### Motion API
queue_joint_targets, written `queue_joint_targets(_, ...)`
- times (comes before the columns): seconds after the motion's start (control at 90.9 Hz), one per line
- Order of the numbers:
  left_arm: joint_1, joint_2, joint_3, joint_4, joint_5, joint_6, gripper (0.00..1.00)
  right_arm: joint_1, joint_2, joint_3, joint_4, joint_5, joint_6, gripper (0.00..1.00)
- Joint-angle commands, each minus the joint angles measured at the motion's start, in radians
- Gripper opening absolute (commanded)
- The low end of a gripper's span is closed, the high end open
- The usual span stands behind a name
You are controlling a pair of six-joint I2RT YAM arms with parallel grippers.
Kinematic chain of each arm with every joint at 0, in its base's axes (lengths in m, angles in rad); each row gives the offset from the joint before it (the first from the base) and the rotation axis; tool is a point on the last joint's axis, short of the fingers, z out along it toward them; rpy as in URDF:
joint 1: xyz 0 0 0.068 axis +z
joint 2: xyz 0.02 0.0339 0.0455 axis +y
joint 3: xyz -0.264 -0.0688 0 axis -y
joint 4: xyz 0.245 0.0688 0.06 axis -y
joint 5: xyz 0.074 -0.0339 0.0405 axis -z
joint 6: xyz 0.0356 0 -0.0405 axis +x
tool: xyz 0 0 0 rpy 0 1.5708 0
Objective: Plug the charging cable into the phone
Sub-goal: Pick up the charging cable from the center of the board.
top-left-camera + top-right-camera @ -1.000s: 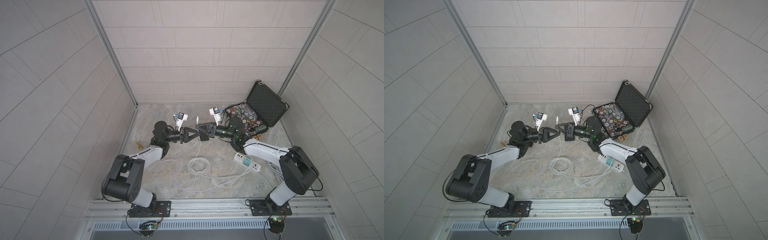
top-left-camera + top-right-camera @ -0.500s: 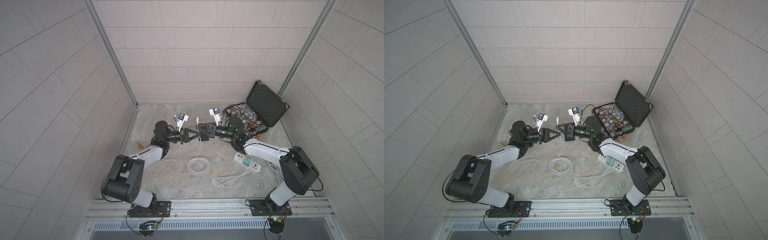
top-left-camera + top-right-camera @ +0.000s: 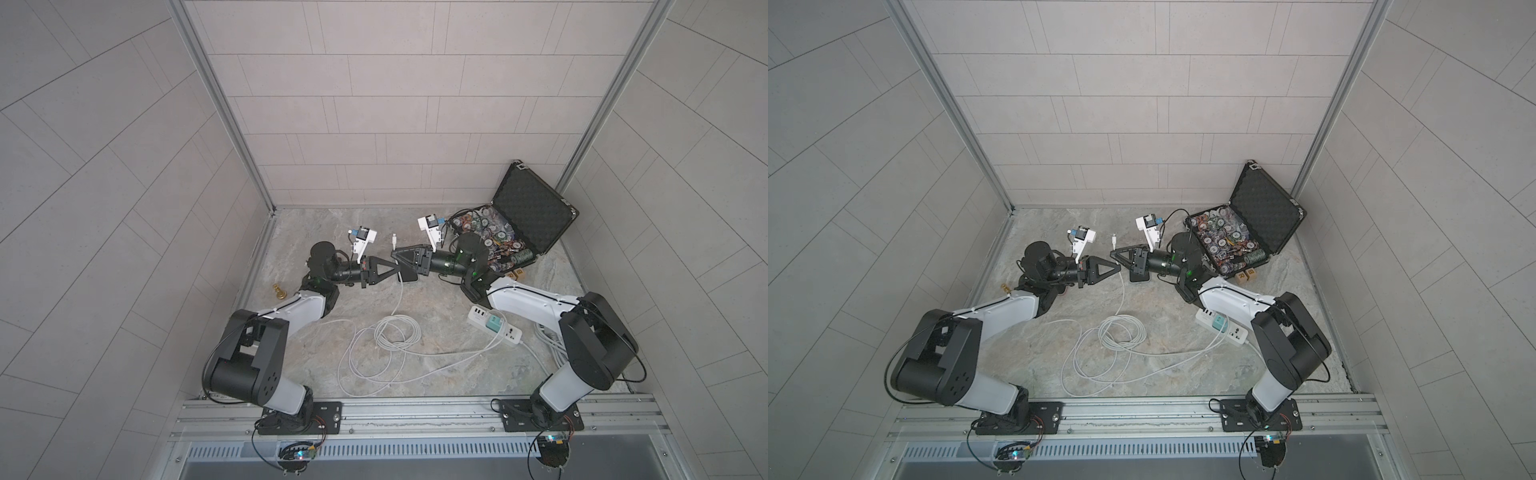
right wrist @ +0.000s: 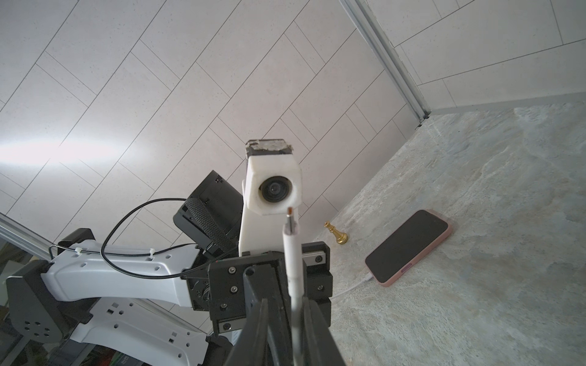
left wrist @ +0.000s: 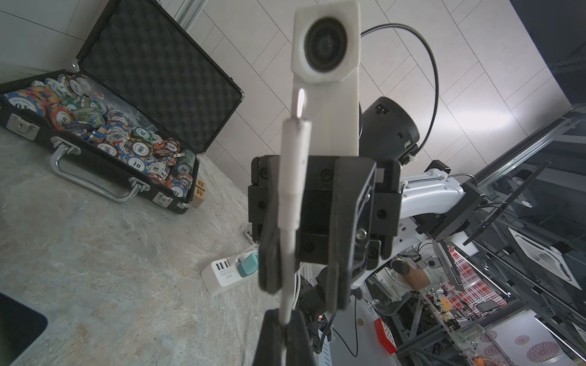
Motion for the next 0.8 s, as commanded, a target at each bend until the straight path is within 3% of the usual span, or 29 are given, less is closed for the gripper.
queue_joint_targets(0.0, -0.002, -0.012, 0.007, -0.019, 0.001, 0.010, 0.00, 0.007, -0.010, 0.035, 0.027, 0.006, 0.000, 0.22)
queue_joint_targets(0.286, -0.003, -0.009, 0.007, -0.016, -0.001, 0.005, 0.00, 0.007, 0.011, 0.061, 0.027, 0.011, 0.003, 0.22)
queue_joint_targets(0.495, -0.003, -0.013, 0.007, -0.014, 0.000, 0.002, 0.00, 0.008, 0.022, 0.064, 0.041, 0.002, 0.010, 0.03)
queue_joint_targets(0.539, -0.003, -0.013, 0.007, -0.013, 0.001, 0.002, 0.08, 0.008, 0.023, 0.058, 0.042, -0.002, 0.009, 0.03)
queue_joint_targets(0.66, -0.001, -0.014, 0.013, -0.014, 0.002, -0.004, 0.52, 0.003, 0.023, 0.027, 0.043, -0.001, 0.004, 0.01)
queue_joint_targets(0.792, 0.006, -0.012, 0.023, -0.032, 0.004, -0.011, 0.76, -0.023, 0.009, -0.017, 0.041, -0.004, 0.008, 0.00)
